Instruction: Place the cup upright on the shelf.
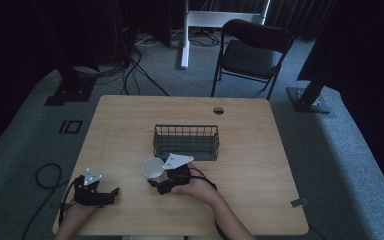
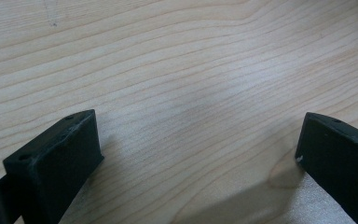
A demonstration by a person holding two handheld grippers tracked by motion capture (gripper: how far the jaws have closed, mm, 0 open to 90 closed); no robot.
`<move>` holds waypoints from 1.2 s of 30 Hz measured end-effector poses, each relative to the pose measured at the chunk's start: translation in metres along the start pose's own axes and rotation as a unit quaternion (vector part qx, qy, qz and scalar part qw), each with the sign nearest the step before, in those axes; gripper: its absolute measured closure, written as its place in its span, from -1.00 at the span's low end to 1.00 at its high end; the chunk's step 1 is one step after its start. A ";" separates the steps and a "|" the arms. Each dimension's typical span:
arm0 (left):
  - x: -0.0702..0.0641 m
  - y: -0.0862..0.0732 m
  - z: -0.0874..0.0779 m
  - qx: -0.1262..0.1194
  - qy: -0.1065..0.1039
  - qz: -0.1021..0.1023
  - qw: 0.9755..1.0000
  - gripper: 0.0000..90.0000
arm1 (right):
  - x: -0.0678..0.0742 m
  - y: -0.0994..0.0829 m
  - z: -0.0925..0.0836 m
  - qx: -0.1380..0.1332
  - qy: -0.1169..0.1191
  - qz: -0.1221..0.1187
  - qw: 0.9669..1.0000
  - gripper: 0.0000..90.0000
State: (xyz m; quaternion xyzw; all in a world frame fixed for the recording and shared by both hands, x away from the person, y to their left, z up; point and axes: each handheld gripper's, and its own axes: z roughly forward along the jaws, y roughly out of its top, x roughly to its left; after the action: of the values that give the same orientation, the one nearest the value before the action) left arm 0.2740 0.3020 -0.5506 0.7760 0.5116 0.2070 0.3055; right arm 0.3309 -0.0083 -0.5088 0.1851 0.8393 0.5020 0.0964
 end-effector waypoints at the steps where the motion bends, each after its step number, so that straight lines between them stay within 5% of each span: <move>1: 0.000 0.000 0.000 0.000 0.000 0.000 1.000 -1.00 | 0.000 0.001 0.001 0.000 0.001 -0.001 1.000 -0.71; 24: 0.000 0.000 0.000 0.000 0.000 0.000 1.000 -1.00 | 0.002 0.009 0.007 -0.017 -0.006 0.006 1.000 -0.57; 36: 0.000 0.000 0.000 0.000 0.000 0.000 1.000 -1.00 | 0.003 0.035 -0.004 -0.028 0.000 -0.007 1.000 -0.57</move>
State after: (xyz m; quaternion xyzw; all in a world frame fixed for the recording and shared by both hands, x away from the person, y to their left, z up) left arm 0.2740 0.3021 -0.5506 0.7761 0.5114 0.2072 0.3055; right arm 0.3341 0.0046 -0.4763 0.1762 0.8261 0.5250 0.1047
